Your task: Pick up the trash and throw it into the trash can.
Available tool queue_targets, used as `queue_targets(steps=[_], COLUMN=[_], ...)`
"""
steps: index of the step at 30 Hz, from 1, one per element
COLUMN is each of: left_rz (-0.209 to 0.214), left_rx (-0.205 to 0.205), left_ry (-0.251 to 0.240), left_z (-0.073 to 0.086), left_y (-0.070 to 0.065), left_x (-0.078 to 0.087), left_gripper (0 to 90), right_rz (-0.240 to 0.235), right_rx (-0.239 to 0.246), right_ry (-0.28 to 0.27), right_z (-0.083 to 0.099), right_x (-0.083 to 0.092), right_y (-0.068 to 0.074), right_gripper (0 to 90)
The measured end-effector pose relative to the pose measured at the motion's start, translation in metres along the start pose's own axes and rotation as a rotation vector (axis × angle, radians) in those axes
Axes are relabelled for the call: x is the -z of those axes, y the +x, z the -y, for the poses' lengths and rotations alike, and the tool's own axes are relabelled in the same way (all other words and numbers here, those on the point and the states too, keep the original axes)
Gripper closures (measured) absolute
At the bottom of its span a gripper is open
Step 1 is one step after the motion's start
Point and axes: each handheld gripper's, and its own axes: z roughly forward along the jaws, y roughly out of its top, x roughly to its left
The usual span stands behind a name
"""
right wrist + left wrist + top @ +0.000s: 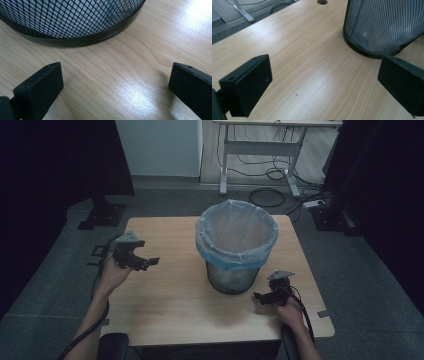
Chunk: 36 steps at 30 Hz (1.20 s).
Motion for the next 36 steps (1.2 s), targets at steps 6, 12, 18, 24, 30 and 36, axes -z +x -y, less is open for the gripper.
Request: queue_targets(steps=[6, 12, 18, 24, 30, 36], left_rz=[0.004, 0.016, 0.018, 0.007, 0.000, -0.013], left_rx=[0.005, 0.025, 0.055, 0.045, 0.014, -0.019], left_ry=[-0.018, -0.016, 0.013, 0.064, 0.140, 0.223], left_z=[0.023, 0.048, 0.074, 0.087, 0.096, 0.098], left_y=[-0.005, -0.010, -0.014, -0.016, -0.022, -0.025], left_x=[-0.011, -0.024, -0.040, -0.052, -0.064, -0.073], left_gripper=[0.0, 0.0, 0.0, 0.0, 0.0, 0.0], right_rz=[0.000, 0.000, 0.000, 0.000, 0.000, 0.000], right_rx=[0.000, 0.000, 0.000, 0.000, 0.000, 0.000], right_ry=[0.000, 0.000, 0.000, 0.000, 0.000, 0.000], right_z=[0.000, 0.000, 0.000, 0.000, 0.000, 0.000], right_x=[0.000, 0.000, 0.000, 0.000, 0.000, 0.000], right_y=[0.000, 0.000, 0.000, 0.000, 0.000, 0.000], right_gripper=[0.0, 0.0, 0.0, 0.0, 0.0, 0.0])
